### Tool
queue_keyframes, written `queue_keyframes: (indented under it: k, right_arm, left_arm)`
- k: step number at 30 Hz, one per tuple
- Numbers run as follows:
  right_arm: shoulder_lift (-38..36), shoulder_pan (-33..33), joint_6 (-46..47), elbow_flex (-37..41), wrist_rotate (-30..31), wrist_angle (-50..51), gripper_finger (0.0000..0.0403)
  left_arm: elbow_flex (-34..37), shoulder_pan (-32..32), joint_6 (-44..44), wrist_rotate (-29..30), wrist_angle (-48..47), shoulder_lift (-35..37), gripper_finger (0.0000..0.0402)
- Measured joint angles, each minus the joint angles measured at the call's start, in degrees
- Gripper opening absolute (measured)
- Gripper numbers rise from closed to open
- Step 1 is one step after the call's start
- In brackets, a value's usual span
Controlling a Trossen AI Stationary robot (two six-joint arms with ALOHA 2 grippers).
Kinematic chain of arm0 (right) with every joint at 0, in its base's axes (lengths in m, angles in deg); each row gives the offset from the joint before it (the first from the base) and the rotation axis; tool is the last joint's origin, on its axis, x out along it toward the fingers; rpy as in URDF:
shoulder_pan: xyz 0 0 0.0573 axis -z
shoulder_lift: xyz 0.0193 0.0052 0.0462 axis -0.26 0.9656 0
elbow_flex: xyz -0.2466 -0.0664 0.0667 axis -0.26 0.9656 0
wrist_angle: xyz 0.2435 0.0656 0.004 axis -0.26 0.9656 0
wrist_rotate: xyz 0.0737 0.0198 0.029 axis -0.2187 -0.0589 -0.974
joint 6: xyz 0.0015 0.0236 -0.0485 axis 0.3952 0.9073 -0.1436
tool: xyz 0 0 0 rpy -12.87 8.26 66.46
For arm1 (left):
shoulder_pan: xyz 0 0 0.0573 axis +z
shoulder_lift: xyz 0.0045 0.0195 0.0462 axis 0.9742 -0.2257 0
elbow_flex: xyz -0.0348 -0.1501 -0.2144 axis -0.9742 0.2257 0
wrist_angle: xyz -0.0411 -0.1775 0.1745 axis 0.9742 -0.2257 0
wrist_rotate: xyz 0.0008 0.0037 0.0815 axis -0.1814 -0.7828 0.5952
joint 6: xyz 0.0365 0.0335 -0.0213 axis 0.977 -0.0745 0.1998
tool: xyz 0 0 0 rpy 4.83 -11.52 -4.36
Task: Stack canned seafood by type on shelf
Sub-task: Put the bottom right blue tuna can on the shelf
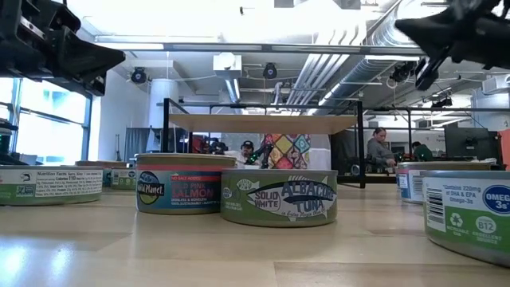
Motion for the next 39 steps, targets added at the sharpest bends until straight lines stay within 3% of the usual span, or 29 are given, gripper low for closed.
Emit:
queue_keyframes:
  k: [4, 9, 14, 20, 24, 31, 35, 39]
  right_arm:
    - [5.1, 0.0, 5.4, -0.2, 3.3, 0.6, 0.0]
    - [7.8, 0.8, 4.8, -0.3, 8.0, 0.4, 0.0]
    - [8.1, 1.6, 6.9, -0.4, 8.4, -0.6, 0.0]
    - [8.6, -0.3, 4.0, -3.5, -2.7, -1.9, 0.0001]
    - [12.3, -6.1, -1.0, -10.0, -1.6, 7.5, 0.0001]
    - [22.8, -15.5, -6.8, -22.2, 6.0, 28.2, 0.0013]
    - [28.6, -16.4, -12.6, -32.3, 12.1, 41.8, 0.0066]
    - [34.9, -16.3, -16.6, -41.7, 13.9, 55.2, 0.0147]
  left_arm:
    - [0.0, 0.0, 0.0, 0.0, 0.5, 0.0, 0.0]
    - [0.0, 0.0, 0.0, 0.0, 0.0, 0.0, 0.0]
    - [0.0, 0.0, 0.0, 0.0, 0.2, 0.0, 0.0]
    - [0.0, 0.0, -0.2, 0.0, 0.9, 0.0, 0.0]
    - [0.0, 0.0, -0.6, 0.0, 0.8, 0.0, 0.0]
    - [0.0, 0.0, 0.3, 2.2, 0.8, 0.0, 0.0]
    - [0.0, 0.0, -0.4, 2.6, 0.7, 0.0, 0.0]
    - [0.0, 0.0, -0.5, 2.6, 0.8, 0.0, 0.0]
